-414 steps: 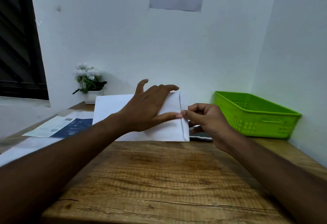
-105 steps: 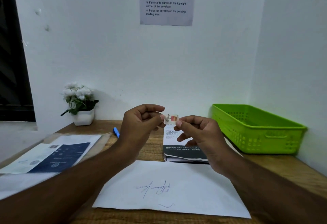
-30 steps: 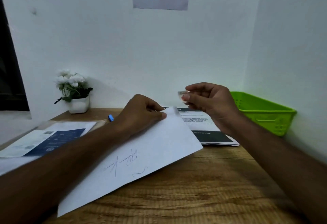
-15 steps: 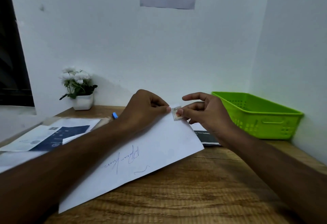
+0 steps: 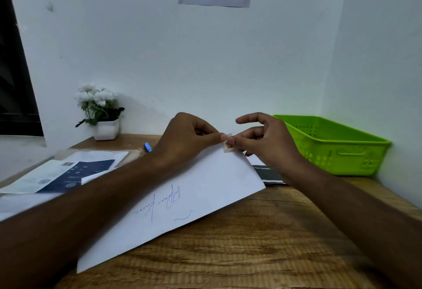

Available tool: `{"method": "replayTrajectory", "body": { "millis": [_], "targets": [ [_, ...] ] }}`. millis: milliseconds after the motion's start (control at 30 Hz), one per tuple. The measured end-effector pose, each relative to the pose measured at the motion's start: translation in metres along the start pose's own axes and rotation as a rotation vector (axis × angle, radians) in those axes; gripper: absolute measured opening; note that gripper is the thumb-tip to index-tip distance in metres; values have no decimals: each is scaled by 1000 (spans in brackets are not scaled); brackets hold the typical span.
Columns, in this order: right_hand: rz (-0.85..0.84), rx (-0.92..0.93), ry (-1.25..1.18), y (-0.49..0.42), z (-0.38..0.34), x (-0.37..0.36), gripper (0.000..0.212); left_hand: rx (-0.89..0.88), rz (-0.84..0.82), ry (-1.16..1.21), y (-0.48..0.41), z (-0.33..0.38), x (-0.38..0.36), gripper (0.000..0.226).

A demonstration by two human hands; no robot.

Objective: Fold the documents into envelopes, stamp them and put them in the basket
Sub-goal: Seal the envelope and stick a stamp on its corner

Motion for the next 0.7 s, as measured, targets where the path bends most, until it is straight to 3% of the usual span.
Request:
{"method": "replayTrajectory", "body": {
  "millis": [700],
  "targets": [
    [0, -9, -13, 1, -4, -1, 36, -168, 86, -169, -1, 4, 1, 10]
  ]
}}
Point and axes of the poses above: each hand's wrist, its own y-axis away from the middle knuckle, its own x-axis out of the back of the hand, z = x × y, the point moved 4 cm from there along -y, towards the middle knuckle, and after that the axes turned 2 degrees about x, right-handed, at the moved point
